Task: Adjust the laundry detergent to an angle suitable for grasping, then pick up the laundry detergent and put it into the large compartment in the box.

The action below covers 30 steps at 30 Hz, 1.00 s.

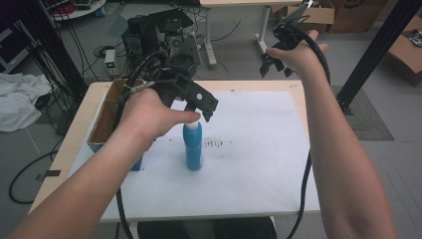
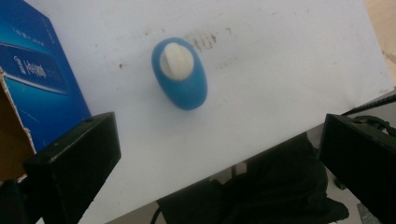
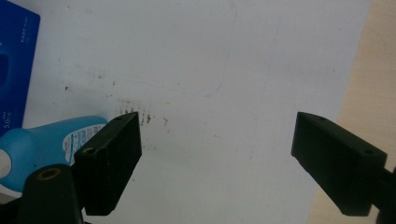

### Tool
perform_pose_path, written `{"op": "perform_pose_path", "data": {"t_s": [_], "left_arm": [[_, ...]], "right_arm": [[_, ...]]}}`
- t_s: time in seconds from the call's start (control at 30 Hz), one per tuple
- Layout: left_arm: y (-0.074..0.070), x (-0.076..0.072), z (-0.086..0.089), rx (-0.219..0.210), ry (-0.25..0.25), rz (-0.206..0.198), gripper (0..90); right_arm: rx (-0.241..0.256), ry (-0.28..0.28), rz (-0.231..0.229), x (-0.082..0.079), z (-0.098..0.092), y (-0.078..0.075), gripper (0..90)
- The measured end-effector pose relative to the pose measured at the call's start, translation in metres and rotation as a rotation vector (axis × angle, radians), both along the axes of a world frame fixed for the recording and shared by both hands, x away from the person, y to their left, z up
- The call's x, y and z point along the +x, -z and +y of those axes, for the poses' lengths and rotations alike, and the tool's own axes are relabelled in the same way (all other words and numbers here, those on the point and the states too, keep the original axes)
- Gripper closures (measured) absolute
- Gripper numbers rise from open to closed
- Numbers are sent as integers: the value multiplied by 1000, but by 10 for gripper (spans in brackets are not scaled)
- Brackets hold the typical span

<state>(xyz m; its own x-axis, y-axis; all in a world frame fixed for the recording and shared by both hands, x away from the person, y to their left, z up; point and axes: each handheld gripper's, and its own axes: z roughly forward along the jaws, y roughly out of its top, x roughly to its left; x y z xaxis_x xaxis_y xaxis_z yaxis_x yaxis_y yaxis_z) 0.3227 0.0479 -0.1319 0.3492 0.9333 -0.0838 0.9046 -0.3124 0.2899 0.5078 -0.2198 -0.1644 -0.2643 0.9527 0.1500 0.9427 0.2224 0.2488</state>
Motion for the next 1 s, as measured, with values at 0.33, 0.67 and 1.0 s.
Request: {"op": "perform_pose_path", "data": {"t_s": [0.33, 0.67, 1.0], "left_arm": [[-2, 2, -2, 4, 7, -3, 1], [-4, 0, 0, 1, -5, -14, 1], [-2, 4, 0, 2, -3, -12, 1]], "right_arm": [[9, 1, -7, -2, -8, 3, 162], [10, -4, -16, -1, -7, 6, 162], [17, 2, -24, -2, -10, 7, 162]]}}
